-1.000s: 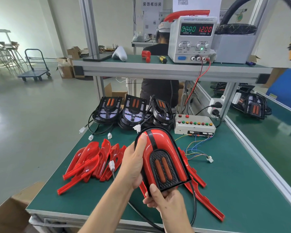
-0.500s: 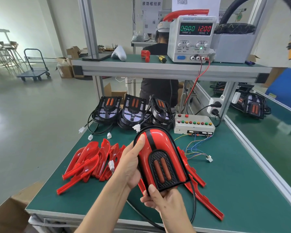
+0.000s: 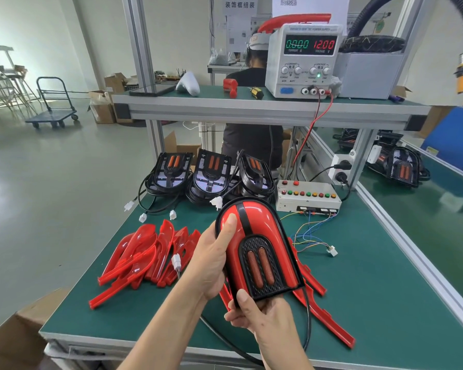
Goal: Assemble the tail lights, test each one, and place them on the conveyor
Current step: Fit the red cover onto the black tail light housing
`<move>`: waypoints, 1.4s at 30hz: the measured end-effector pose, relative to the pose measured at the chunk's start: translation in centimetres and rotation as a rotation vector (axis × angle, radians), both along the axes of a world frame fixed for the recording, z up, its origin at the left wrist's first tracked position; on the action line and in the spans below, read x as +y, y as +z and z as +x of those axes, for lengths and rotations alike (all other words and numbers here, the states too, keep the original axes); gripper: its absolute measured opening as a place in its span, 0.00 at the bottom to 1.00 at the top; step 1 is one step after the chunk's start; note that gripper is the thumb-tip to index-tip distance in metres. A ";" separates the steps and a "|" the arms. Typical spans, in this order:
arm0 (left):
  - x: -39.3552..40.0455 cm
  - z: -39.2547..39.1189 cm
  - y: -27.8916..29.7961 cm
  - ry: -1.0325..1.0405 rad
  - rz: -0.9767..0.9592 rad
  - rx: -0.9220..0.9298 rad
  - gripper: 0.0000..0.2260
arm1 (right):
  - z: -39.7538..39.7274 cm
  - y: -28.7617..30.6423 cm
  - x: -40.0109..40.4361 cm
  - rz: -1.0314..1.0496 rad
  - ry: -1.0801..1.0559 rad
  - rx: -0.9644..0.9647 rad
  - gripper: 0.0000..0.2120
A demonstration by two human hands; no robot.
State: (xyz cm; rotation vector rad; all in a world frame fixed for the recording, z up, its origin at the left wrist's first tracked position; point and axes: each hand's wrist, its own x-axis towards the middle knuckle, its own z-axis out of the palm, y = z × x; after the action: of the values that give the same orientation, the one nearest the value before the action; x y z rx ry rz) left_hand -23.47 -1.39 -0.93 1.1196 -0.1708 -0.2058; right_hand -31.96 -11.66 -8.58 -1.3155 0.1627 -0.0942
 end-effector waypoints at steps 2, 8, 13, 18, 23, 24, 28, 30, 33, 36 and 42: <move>0.1 0.2 -0.2 -0.023 -0.010 0.001 0.23 | -0.1 0.0 0.0 -0.006 0.007 -0.001 0.13; 0.2 0.4 -0.6 -0.008 -0.030 -0.005 0.22 | -0.1 -0.2 0.0 0.013 -0.005 0.011 0.19; 0.7 0.2 -0.6 -0.102 -0.009 -0.066 0.22 | -0.2 -0.3 0.1 0.006 -0.026 0.008 0.21; 2.3 -0.4 -1.6 -0.391 0.050 -0.091 0.22 | 0.2 0.2 -0.3 0.037 -0.065 -0.020 0.24; 2.1 -0.9 -2.7 -0.322 0.113 -0.156 0.17 | 0.4 0.2 -0.3 0.064 -0.056 -0.024 0.29; 2.0 -1.0 -2.8 -0.309 0.123 -0.177 0.16 | 0.4 0.2 -0.3 0.064 -0.057 -0.024 0.28; 2.1 -1.0 -3.2 -0.274 0.153 -0.199 0.15 | 0.3 0.3 -0.2 0.072 -0.060 -0.012 0.25; 2.2 -1.2 -3.3 -0.261 0.166 -0.202 0.14 | 0.3 0.2 -0.2 0.084 -0.063 -0.003 0.28; 2.3 -1.3 -3.3 -0.248 0.167 -0.198 0.15 | 0.3 0.3 -0.1 0.077 -0.060 0.013 0.31; 2.8 -1.3 -3.2 -0.298 0.123 -0.156 0.18 | 0.2 0.7 0.0 0.068 -0.049 0.026 0.31; 2.6 -1.5 -3.4 -0.262 0.070 -0.120 0.20 | 0.3 1.5 0.0 0.026 -0.031 0.017 0.22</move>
State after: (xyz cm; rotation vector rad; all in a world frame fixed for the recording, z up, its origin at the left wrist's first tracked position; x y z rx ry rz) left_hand -24.95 1.24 -4.29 1.1781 -0.4206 -0.3806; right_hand -31.69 -11.68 -7.10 -1.2888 0.1979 -0.1071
